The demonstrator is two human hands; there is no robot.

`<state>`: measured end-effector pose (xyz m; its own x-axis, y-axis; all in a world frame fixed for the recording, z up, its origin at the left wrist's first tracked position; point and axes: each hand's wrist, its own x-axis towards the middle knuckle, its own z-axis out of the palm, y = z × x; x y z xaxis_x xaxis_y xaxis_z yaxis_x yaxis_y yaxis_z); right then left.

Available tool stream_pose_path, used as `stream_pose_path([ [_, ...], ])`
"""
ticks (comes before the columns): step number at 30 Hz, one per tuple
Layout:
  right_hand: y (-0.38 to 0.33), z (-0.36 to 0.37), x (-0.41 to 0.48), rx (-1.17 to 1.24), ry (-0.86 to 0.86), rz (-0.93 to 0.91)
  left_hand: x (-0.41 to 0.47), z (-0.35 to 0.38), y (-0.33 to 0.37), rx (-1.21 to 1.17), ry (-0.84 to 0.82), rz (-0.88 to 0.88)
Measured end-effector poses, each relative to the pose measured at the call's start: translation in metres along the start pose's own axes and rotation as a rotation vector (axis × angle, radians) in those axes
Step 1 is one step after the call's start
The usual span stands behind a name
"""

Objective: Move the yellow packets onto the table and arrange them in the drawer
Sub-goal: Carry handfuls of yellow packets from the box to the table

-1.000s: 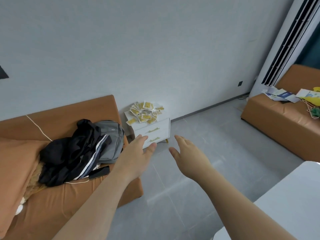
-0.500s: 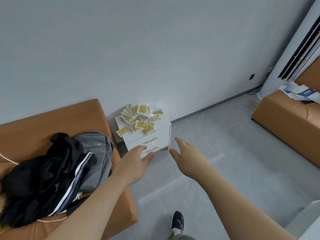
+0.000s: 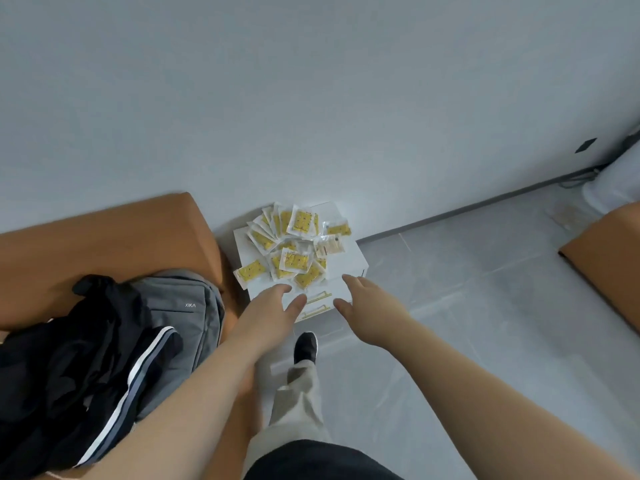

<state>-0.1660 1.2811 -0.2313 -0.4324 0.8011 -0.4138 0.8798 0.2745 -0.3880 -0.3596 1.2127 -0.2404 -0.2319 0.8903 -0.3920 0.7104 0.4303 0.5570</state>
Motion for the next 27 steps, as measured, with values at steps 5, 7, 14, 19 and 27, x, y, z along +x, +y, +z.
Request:
stream_pose_path([
  [5, 0.005, 0.004, 0.112, -0.064, -0.107, 0.063, 0.115, -0.002, -0.038, -0.031, -0.043, -0.139],
  [7, 0.010, 0.008, 0.162, -0.094, -0.160, 0.099, 0.170, -0.001, -0.058, -0.043, -0.088, -0.221],
  [14, 0.032, 0.008, 0.291, -0.170, -0.362, 0.216, 0.293, 0.008, -0.092, -0.019, -0.248, -0.462],
  [19, 0.056, 0.031, 0.364, -0.166, -0.430, 0.290, 0.349, 0.038, -0.112, 0.026, -0.274, -0.553],
  [27, 0.098, 0.085, 0.486, -0.184, -0.401, 0.328, 0.416, 0.089, -0.154, 0.083, -0.232, -0.804],
])
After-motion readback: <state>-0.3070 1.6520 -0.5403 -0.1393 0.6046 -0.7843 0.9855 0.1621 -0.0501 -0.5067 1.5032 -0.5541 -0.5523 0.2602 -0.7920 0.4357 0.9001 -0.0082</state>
